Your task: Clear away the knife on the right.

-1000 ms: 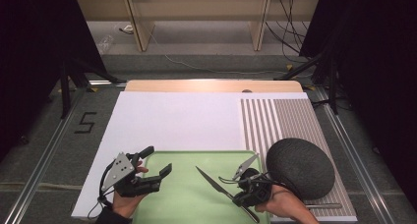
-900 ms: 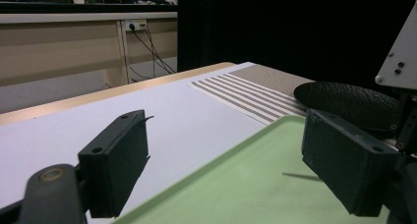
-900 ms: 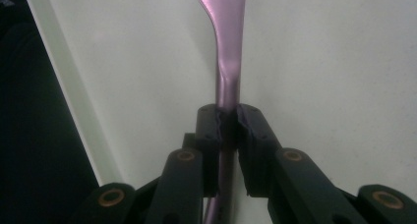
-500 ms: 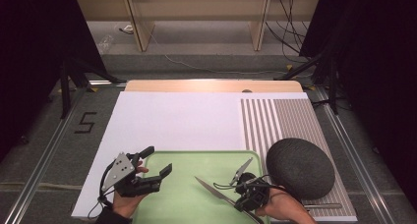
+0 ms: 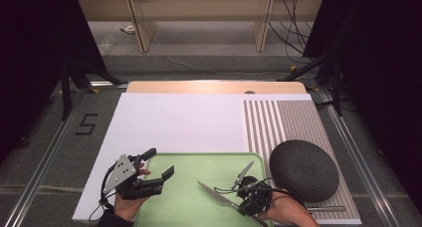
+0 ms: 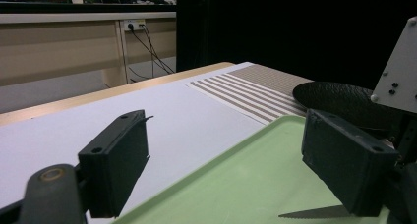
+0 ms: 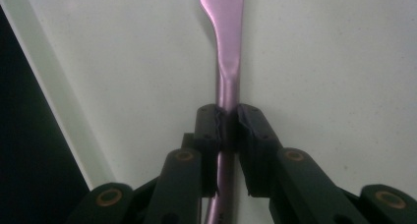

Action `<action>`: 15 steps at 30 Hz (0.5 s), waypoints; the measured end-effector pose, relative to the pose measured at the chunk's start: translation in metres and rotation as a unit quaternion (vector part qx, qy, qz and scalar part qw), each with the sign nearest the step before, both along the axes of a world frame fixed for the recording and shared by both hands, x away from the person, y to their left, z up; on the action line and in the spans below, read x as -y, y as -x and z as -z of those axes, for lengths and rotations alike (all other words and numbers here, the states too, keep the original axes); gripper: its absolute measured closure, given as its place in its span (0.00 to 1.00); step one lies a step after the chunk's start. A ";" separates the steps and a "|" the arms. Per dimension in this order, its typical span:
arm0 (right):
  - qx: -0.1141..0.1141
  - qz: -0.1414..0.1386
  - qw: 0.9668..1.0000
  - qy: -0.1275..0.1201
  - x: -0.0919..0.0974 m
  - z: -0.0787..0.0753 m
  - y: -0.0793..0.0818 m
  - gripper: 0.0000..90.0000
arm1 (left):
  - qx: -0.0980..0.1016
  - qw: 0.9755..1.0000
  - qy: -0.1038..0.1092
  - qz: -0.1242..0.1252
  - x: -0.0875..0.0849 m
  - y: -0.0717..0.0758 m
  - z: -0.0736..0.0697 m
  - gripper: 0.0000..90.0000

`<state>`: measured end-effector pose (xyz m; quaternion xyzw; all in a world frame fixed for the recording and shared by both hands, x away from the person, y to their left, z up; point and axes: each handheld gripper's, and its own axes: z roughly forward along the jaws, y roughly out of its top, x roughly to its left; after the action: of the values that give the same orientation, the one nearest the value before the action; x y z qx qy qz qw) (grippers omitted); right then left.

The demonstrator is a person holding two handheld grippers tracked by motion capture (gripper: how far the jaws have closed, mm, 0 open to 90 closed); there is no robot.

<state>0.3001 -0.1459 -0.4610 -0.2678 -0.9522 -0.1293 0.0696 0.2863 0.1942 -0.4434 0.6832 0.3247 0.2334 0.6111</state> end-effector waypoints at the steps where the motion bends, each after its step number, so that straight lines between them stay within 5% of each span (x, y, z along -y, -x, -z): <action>1: 0.000 0.001 1.000 0.001 0.000 0.000 0.000 0.87 | 0.000 1.000 0.000 0.000 0.000 0.000 0.000 0.19; 3: -0.002 0.001 1.000 0.000 0.000 0.000 0.000 0.87 | 0.000 1.000 0.000 0.000 0.000 0.000 0.000 0.19; 10: 0.013 -0.005 0.999 -0.029 -0.004 -0.007 0.004 0.52 | 0.000 1.000 0.001 0.000 0.000 0.000 0.000 0.19; 15: 0.071 -0.021 0.995 -0.072 -0.010 -0.011 0.010 0.46 | 0.000 1.000 0.000 0.000 0.000 0.000 0.000 0.19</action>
<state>0.2903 -0.1358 -0.4497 -0.2322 -0.9485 -0.2143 0.0237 0.2864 0.1942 -0.4433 0.6832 0.3245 0.2336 0.6110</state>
